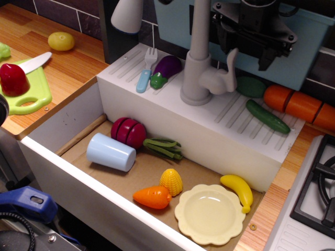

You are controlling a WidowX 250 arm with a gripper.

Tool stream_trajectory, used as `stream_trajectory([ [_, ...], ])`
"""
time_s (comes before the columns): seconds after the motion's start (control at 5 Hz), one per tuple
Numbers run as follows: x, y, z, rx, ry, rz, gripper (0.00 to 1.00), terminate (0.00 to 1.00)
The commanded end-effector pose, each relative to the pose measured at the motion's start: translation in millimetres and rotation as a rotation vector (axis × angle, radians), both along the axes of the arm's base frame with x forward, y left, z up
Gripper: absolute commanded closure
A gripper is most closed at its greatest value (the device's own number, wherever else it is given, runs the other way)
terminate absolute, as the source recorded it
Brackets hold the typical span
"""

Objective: Turn lever vertical to front

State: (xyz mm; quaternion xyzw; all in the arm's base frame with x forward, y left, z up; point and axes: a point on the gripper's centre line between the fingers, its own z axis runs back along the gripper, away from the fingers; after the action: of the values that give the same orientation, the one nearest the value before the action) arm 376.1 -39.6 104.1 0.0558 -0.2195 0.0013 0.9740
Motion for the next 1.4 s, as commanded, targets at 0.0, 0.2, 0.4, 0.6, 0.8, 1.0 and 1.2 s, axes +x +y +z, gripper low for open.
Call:
stream_trajectory([
  [0.0,3,8,3,-0.039,-0.003,0.03,1.0,0.0],
  [0.2,-3,12,-1,-0.044,0.021,0.042,1.0,0.0],
  [0.4,-15,13,-4,-0.065,0.045,0.071,1.0,0.0],
  [0.6,-29,12,-8,-0.091,0.064,0.105,1.0,0.0],
  [0.8,-43,10,-16,-0.135,0.088,0.137,1.0,0.0],
  [1.0,-54,6,-30,-0.174,0.088,0.165,1.0,0.0],
  [1.2,-59,3,-40,-0.211,0.09,0.182,1.0,0.0],
])
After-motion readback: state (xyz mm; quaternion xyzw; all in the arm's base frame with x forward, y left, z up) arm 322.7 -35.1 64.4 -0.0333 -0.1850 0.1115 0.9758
